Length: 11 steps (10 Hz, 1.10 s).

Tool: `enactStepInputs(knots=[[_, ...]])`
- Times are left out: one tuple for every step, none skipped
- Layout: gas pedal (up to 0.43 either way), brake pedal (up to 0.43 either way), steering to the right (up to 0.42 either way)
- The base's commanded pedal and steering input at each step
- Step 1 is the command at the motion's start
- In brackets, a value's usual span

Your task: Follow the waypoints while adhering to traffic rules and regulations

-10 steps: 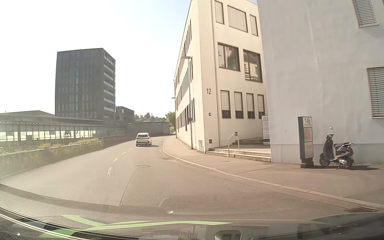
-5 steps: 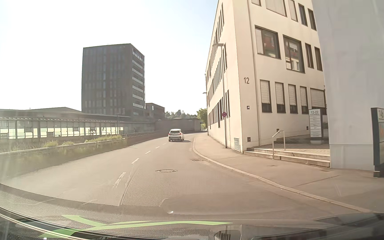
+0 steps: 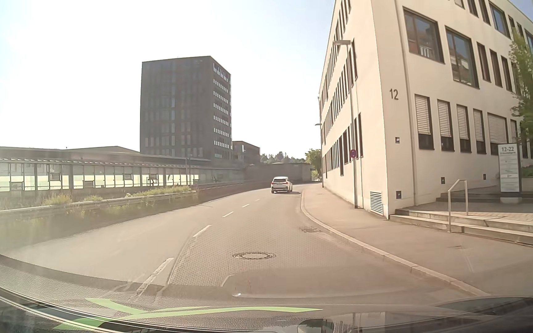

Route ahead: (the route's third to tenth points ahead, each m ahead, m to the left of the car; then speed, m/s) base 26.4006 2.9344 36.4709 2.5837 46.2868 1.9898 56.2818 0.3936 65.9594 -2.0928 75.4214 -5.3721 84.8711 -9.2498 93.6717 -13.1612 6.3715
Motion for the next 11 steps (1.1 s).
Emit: enactStepInputs(knots=[[0.118, 0.000, -0.056], [0.118, 0.000, -0.051], [0.118, 0.000, -0.046], [0.118, 0.000, -0.038], [0.118, 0.000, -0.037], [0.118, 0.000, -0.036], [0.118, 0.000, -0.026], [0.118, 0.000, -0.011], [0.118, 0.000, -0.005], [0.118, 0.000, -0.005], [0.118, 0.000, -0.005]])
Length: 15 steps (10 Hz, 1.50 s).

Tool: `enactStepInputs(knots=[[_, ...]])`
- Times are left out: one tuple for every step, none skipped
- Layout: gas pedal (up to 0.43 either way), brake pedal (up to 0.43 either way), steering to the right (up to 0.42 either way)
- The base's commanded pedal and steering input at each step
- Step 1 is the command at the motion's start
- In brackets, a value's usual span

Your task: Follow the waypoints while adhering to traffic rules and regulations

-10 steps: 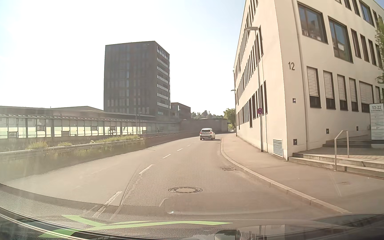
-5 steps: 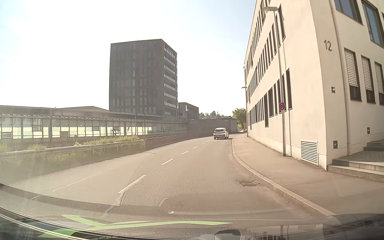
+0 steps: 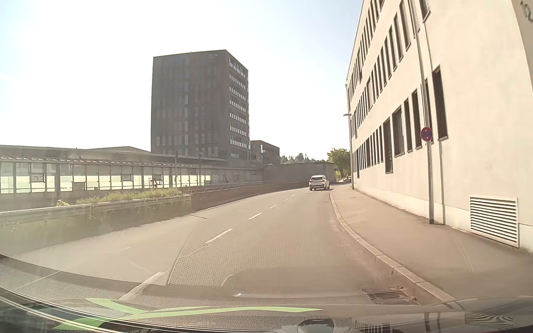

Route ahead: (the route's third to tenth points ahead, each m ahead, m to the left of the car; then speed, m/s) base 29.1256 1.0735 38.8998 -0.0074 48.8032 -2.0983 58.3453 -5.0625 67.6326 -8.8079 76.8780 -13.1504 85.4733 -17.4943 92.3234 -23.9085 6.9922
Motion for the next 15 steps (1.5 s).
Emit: enactStepInputs(knots=[[0.118, 0.000, -0.007], [0.118, 0.000, -0.006], [0.118, 0.000, -0.004], [0.118, 0.000, -0.003], [0.118, 0.000, 0.001], [0.118, 0.000, 0.006], [0.118, 0.000, 0.008], [0.118, 0.000, 0.009], [0.118, 0.000, 0.009], [0.118, 0.000, 0.010], [0.098, 0.000, 0.011], [0.079, 0.000, 0.012], [0.059, 0.000, 0.014], [0.059, 0.000, 0.015], [0.059, 0.000, 0.016]])
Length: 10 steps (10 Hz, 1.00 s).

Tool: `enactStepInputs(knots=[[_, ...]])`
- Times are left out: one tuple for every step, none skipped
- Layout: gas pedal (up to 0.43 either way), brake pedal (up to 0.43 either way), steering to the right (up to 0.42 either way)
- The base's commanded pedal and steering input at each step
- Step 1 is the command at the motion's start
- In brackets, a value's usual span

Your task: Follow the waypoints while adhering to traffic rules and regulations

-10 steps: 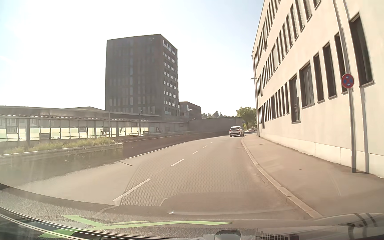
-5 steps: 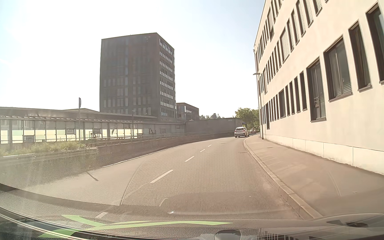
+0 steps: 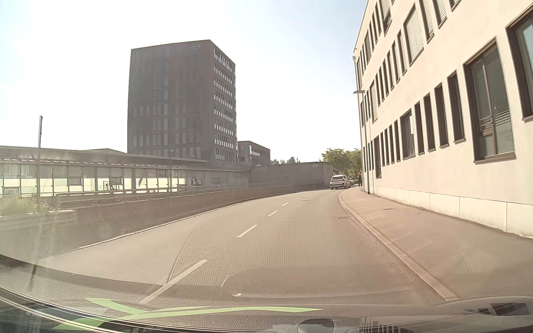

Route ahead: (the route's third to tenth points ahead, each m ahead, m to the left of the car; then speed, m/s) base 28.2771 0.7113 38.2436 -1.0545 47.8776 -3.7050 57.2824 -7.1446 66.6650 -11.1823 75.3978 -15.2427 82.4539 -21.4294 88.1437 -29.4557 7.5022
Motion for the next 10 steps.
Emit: enactStepInputs(knots=[[0.067, 0.000, 0.016], [0.067, 0.000, 0.016], [0.079, 0.000, 0.017], [0.087, 0.000, 0.017], [0.087, 0.000, 0.018], [0.087, 0.000, 0.020], [0.087, 0.000, 0.022], [0.087, 0.000, 0.023], [0.087, 0.000, 0.024], [0.087, 0.000, 0.024]])
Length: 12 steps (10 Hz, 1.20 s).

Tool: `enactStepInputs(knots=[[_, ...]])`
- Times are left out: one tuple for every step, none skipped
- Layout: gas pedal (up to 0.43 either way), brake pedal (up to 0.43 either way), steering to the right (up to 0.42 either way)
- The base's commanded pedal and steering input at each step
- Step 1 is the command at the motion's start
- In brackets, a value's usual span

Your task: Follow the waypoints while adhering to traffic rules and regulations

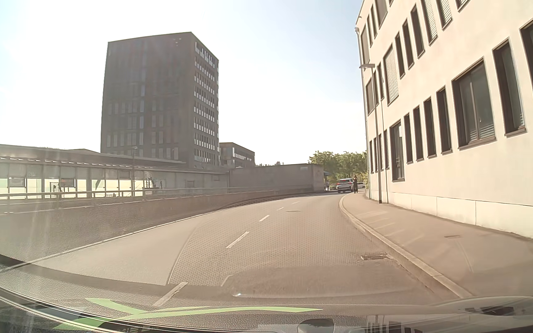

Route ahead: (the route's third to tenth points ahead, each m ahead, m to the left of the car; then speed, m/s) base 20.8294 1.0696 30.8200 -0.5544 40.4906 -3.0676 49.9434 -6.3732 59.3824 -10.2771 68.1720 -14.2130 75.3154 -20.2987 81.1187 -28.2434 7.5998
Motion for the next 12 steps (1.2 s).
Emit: enactStepInputs(knots=[[0.087, 0.000, 0.024], [0.087, 0.000, 0.023], [0.087, 0.000, 0.020], [0.087, 0.000, 0.018], [0.087, 0.000, 0.017], [0.087, 0.000, 0.017], [0.079, 0.000, 0.014], [0.079, 0.000, 0.013], [0.067, 0.000, 0.012], [0.067, 0.000, 0.011], [0.067, 0.000, 0.010], [0.059, 0.000, 0.010]])
